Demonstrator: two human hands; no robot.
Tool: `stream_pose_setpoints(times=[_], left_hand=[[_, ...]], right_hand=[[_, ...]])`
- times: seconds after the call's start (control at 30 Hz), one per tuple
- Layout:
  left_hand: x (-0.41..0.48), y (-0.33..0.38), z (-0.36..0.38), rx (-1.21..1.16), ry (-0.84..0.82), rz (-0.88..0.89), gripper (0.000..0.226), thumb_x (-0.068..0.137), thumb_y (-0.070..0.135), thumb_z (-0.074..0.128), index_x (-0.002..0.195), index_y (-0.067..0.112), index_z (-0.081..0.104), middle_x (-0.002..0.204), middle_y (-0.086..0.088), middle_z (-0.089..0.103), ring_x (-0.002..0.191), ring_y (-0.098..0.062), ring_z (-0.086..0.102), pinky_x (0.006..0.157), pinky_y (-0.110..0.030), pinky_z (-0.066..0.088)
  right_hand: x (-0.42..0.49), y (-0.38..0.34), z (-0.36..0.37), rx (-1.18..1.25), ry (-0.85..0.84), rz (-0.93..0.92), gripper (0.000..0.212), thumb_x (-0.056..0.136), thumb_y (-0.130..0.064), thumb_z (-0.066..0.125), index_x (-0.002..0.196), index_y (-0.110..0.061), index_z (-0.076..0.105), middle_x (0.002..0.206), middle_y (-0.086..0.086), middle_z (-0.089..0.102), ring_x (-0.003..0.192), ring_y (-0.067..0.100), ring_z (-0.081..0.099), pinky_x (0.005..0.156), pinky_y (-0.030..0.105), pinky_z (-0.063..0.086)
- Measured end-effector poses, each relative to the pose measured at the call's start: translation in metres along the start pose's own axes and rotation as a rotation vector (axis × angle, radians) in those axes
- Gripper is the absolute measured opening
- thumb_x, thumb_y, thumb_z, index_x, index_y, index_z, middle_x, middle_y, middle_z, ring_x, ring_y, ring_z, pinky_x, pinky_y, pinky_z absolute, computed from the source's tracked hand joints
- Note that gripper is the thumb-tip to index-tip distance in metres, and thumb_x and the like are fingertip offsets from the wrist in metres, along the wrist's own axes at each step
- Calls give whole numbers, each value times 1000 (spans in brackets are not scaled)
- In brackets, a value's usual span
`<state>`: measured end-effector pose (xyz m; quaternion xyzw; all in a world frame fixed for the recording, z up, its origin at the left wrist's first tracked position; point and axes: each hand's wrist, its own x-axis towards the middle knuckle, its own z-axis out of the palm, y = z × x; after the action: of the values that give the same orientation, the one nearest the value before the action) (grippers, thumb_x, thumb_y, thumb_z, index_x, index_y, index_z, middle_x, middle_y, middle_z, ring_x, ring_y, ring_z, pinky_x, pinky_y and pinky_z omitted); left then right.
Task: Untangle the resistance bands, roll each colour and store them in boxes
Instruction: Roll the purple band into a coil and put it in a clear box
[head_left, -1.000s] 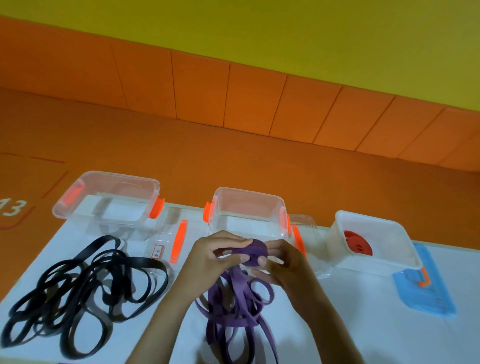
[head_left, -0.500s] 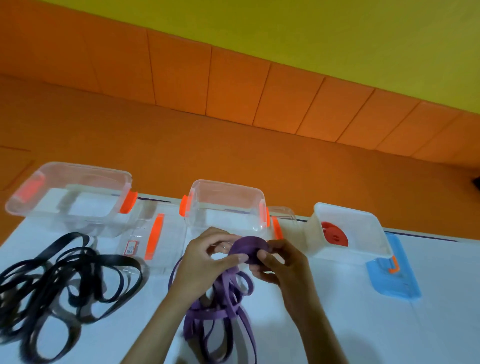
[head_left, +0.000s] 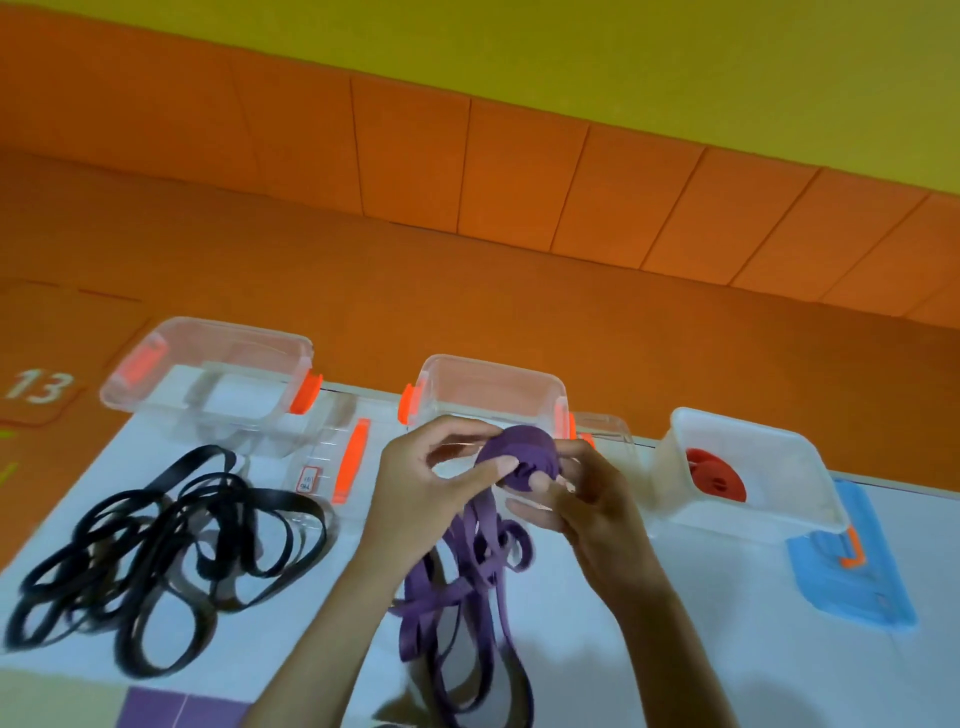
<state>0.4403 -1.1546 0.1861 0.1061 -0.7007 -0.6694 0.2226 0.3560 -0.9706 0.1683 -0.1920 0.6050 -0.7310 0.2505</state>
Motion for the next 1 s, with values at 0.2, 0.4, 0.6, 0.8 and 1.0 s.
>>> stream_pose_setpoints(times=[0.2, 0.4, 0.6, 0.8, 1.0], left_hand=[[0, -3, 17, 27, -4, 49, 21, 78, 20, 91, 90, 28, 76, 96, 5, 79, 91, -19, 74, 86, -25, 59], [6, -4, 28, -50, 51, 43, 19, 81, 26, 90, 95, 34, 80, 100, 6, 81, 98, -17, 77, 87, -21, 59], [2, -9, 33, -81, -10, -33, 34, 85, 14, 88, 112, 35, 84, 112, 3, 79, 109, -18, 75, 92, -23, 58], [-5, -9, 23, 44, -47, -71, 36, 87, 20, 86, 115, 41, 79, 111, 9, 79, 106, -15, 76, 91, -19, 57], [-2, -10, 31, -35, 71, -39, 26, 82, 35, 88, 105, 35, 75, 110, 8, 80, 109, -15, 75, 96, -24, 58]], right_hand=[[12, -19, -18, -287, -34, 85, 35, 73, -33, 91, 106, -30, 80, 108, 6, 77, 92, 28, 78, 73, 40, 66], [20, -31, -28, -192, -75, 16, 28, 87, -19, 85, 112, -15, 75, 109, 8, 76, 101, 31, 77, 79, 41, 66], [24, -22, -39, -13, -178, 104, 29, 92, -18, 81, 116, -8, 69, 123, 16, 72, 115, 38, 71, 92, 45, 62], [32, -33, -37, -419, -232, 151, 28, 82, -29, 86, 107, -33, 75, 104, -4, 79, 86, 24, 78, 71, 23, 61], [28, -41, -24, -186, -72, 156, 16, 88, -36, 79, 98, -26, 72, 100, 7, 80, 79, 37, 80, 64, 35, 65]])
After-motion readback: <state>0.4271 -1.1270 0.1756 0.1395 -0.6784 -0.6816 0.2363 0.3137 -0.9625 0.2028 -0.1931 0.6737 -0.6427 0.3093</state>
